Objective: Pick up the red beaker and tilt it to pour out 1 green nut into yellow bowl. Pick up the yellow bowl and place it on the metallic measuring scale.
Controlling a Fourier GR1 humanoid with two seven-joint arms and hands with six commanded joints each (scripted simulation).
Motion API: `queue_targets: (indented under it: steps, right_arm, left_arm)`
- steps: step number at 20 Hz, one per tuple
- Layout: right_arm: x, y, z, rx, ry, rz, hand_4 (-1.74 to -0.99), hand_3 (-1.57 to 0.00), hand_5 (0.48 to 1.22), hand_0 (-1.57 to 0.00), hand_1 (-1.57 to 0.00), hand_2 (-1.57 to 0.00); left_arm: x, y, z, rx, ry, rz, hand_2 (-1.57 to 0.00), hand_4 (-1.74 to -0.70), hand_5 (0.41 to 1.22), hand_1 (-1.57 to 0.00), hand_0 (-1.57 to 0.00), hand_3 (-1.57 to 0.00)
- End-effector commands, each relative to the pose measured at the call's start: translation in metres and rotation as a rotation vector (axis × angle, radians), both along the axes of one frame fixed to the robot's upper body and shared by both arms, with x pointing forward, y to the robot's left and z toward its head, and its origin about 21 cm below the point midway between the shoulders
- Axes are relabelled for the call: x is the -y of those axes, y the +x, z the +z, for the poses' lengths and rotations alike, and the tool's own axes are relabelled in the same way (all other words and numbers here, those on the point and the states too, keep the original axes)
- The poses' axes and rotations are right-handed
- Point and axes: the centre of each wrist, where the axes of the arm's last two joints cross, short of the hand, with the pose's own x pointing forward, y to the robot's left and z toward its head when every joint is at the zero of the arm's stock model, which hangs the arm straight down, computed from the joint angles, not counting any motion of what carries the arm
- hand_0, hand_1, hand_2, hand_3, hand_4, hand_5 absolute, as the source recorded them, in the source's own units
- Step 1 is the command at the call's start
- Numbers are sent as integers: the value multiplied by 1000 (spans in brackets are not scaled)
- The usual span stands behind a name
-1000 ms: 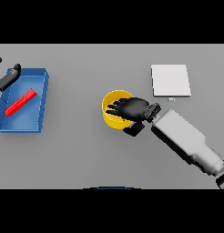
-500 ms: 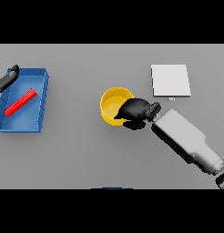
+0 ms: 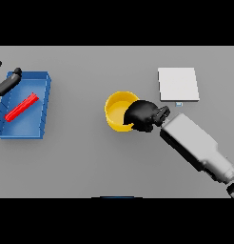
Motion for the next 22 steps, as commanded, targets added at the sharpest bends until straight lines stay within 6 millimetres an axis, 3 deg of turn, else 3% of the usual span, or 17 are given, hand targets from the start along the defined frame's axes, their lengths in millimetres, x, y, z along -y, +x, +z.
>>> queue_targets:
  steps: [1,8,10,16,22]
  right_arm:
    - [3,1,4,1,7,-6,-1727,-1323,1211,-1535,-1532,-1327]
    - [16,1,49,41,57,-75,-1738,-1208,1219,-1563,-1563,-1432]
    - [30,4,64,87,60,-115,-1739,-1180,1220,-1566,-1566,-1455]
    - [51,11,69,142,55,-185,-1741,-1155,1220,-1565,-1570,-1513]
    - [83,33,72,201,75,-297,-1741,-1151,1221,-1569,-1571,-1530]
  left_arm:
    - [-2,-2,-4,-14,-4,7,1,-717,695,1,1,1]
    - [2,-3,-5,-2,1,5,1,-722,688,1,1,1]
    - [-1,-4,-4,-6,9,2,1,-714,686,1,1,1]
    - [3,-4,1,-3,2,1,1,-723,698,1,1,1]
    - [2,-3,4,-20,5,17,1,-729,720,1,1,1]
